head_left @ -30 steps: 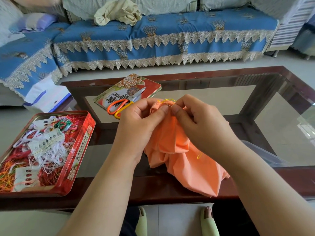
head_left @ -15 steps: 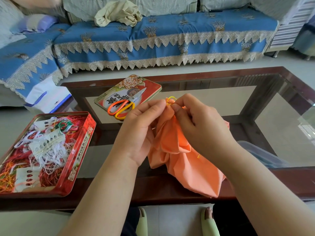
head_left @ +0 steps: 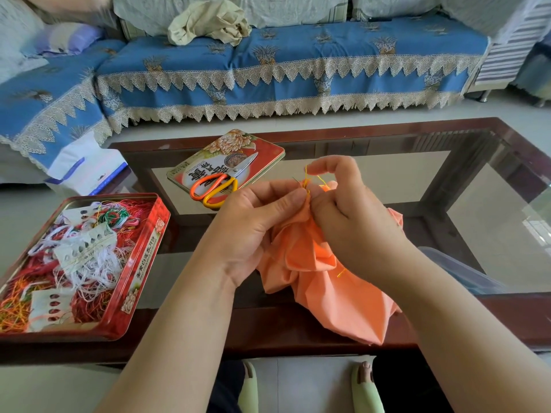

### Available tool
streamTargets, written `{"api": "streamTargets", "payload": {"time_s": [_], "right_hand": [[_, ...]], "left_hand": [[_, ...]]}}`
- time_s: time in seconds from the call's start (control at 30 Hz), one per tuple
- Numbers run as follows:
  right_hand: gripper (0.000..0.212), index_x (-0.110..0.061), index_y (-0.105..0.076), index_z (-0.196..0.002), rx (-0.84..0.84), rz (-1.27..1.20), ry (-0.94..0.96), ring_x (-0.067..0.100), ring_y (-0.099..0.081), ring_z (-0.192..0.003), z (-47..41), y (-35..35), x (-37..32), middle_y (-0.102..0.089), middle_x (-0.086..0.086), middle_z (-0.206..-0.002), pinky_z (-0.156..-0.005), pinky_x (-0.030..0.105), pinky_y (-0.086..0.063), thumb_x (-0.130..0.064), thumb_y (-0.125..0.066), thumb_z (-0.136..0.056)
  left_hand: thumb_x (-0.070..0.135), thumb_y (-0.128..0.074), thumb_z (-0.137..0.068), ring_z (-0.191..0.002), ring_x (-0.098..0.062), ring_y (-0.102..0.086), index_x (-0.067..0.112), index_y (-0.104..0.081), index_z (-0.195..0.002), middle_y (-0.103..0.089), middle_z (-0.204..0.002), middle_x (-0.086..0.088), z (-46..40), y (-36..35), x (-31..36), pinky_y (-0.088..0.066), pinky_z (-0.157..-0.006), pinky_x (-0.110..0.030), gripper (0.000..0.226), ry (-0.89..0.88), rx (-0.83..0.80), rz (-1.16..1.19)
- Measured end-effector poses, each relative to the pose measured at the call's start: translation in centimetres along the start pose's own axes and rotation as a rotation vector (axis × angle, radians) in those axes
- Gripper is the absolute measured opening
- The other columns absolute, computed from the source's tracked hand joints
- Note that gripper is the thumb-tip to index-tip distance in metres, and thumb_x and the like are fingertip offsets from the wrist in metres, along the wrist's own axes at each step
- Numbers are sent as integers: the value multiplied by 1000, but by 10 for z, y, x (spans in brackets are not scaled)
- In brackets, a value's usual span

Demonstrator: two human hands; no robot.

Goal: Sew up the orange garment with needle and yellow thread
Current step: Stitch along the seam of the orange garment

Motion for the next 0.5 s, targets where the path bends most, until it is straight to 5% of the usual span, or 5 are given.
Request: {"api": "streamTargets", "payload": {"time_s": [0.2,0.37,0.5], "right_hand": [[33,-30,-31,-125,-76,-322,-49,10,-46,-51,-2,-1,5,-56,-4,-57,-53,31,-40,-10,-40,-100],[39,-26,-31,-126,-142,-227,-4,15,-55,-55,-4,6,7,-65,3,-64,-59,37,-48,-4,-45,-97],[46,-32,-27,-127,-121,-176,17,11,-49,-46,-2,6,5,-61,0,-58,-48,27,-42,-1,-43,-96]], "left_hand": [[15,-68,-68,-66,-14,-69,11,-71,-82,-72,-75,-5,0,1,0,-57,-61,-23,15,-11,49,-9],[21,-71,-68,-73,-13,-70,14,-73,-85,-74,-80,-4,-2,11,2,-54,-61,-22,19,-57,142,-67],[24,-72,-69,-79,-17,-70,16,-75,-81,-74,-83,-6,-2,4,-4,-56,-67,-25,15,-26,64,-180]]}}
Point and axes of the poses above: each hand's wrist, its own z-axis away from the middle knuckle, its own y-axis out of the back of the hand, x = y × z, the point moved 4 cm from there along -z, towards the middle knuckle
